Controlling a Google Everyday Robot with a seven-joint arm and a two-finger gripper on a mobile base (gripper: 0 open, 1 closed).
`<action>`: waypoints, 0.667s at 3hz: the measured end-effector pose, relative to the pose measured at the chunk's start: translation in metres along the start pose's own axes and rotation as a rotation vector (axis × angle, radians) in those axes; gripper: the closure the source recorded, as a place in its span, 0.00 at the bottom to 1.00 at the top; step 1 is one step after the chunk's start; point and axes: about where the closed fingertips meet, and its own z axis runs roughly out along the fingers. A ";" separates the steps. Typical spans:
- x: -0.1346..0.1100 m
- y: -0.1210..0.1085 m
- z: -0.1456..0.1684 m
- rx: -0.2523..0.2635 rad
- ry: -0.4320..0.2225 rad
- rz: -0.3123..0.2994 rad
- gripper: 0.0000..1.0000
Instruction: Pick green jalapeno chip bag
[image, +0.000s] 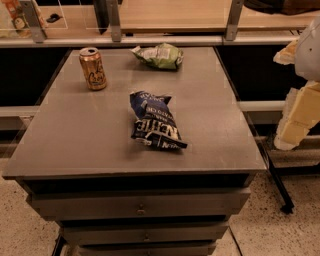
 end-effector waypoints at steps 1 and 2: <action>-0.001 -0.001 -0.001 0.005 -0.006 0.004 0.00; -0.006 -0.015 -0.006 0.029 -0.056 0.072 0.00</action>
Offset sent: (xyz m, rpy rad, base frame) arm 0.0411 -0.0026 0.0233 0.1941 -0.0663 -0.1796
